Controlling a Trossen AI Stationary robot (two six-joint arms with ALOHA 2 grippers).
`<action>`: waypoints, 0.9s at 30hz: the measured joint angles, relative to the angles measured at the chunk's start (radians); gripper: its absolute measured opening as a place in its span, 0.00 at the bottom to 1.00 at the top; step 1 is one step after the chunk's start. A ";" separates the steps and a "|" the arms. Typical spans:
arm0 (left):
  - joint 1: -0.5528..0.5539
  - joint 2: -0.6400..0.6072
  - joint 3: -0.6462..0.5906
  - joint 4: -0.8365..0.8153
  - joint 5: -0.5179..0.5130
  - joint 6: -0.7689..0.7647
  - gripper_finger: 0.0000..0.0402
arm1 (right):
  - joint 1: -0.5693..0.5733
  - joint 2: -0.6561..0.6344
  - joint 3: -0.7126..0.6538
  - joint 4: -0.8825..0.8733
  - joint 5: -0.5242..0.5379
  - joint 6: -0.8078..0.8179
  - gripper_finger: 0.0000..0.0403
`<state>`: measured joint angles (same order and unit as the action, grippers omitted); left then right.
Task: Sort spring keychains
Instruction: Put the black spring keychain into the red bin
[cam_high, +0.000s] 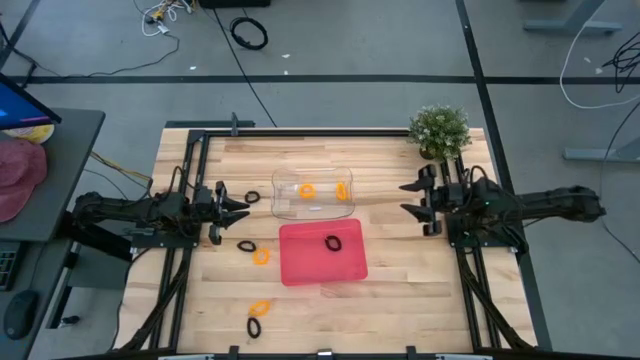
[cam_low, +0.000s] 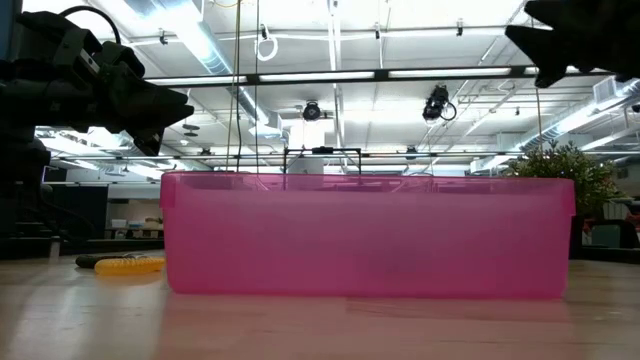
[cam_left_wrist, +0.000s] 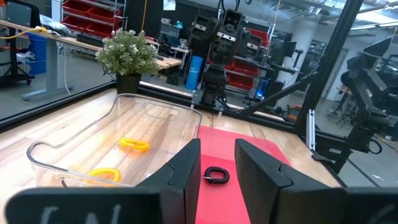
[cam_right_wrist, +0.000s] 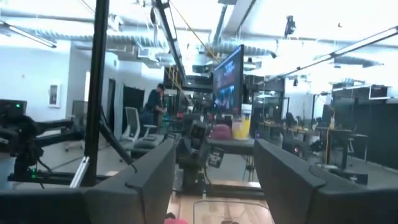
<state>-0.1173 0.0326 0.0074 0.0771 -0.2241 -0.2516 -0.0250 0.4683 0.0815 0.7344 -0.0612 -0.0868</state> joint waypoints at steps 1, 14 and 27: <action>0.000 0.000 0.000 0.000 0.000 0.000 0.26 | 0.000 -0.028 -0.004 -0.017 0.000 0.000 0.55; 0.000 0.000 0.000 0.000 0.000 0.000 0.26 | 0.000 -0.376 -0.008 -0.330 0.000 0.000 0.55; 0.000 0.000 0.000 0.000 0.000 0.000 0.26 | 0.000 -0.468 -0.008 -0.483 -0.001 -0.005 0.55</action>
<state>-0.1169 0.0326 0.0074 0.0769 -0.2241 -0.2516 -0.0250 0.0002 0.0731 0.2509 -0.0619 -0.0918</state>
